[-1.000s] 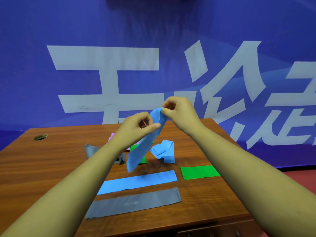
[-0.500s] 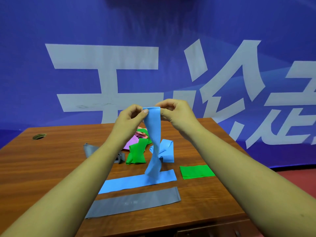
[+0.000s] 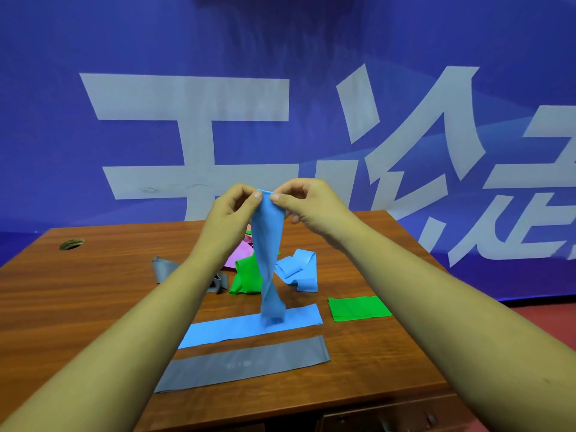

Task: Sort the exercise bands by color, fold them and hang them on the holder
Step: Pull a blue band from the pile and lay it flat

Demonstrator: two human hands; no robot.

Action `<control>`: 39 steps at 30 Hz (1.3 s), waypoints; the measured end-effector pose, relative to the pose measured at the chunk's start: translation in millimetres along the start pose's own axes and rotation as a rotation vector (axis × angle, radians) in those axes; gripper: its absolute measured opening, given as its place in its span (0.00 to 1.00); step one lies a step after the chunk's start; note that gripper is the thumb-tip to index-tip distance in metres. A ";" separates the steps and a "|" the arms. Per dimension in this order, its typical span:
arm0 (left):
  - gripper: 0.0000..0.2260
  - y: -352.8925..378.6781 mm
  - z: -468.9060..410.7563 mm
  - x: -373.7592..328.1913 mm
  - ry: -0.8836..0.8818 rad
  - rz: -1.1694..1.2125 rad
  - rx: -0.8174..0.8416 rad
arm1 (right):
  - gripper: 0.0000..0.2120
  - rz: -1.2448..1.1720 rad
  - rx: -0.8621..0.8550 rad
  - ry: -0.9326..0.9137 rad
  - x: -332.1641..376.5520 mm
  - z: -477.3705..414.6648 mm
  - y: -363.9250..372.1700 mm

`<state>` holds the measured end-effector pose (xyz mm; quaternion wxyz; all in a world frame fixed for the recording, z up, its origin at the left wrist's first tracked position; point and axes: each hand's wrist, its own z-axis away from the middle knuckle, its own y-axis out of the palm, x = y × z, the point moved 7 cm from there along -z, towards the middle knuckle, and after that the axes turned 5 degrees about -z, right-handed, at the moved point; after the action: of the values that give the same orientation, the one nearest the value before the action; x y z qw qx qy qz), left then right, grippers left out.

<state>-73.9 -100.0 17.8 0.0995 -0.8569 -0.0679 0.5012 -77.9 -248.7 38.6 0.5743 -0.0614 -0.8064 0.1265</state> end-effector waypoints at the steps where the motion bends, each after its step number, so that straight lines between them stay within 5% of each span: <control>1: 0.08 0.7 -1.3 2.1 -0.007 0.037 0.024 | 0.03 0.010 0.003 -0.015 3.3 -1.1 0.8; 7: 0.12 32.5 19.7 38.1 -0.240 0.099 0.422 | 0.05 -0.107 -0.194 -0.077 18.8 -10.9 -19.3; 14: 0.12 36.3 39.9 62.8 -0.377 0.333 0.355 | 0.05 -0.154 -0.276 0.124 -8.3 -7.5 -28.6; 20: 0.11 33.5 60.8 113.6 -0.526 0.038 0.473 | 0.06 -0.028 -0.420 0.058 -2.0 -12.6 -46.7; 29: 0.08 7.4 68.7 161.5 -0.761 0.135 0.223 | 0.05 0.051 -0.462 0.034 -12.5 -13.2 -52.3; 35: 0.11 5.5 73.6 163.5 -0.928 0.717 0.060 | 0.05 0.033 -0.452 0.049 -21.6 -16.8 -51.5; 39: 0.07 -0.4 80.8 164.6 -0.959 0.866 0.039 | 0.06 0.046 -0.513 0.122 -38.9 -16.8 -62.6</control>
<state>-64.0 -55.8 -159.9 -0.1378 -0.4857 0.2563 0.8243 -46.3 -316.1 25.6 0.5846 -0.2308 -0.7744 -0.0732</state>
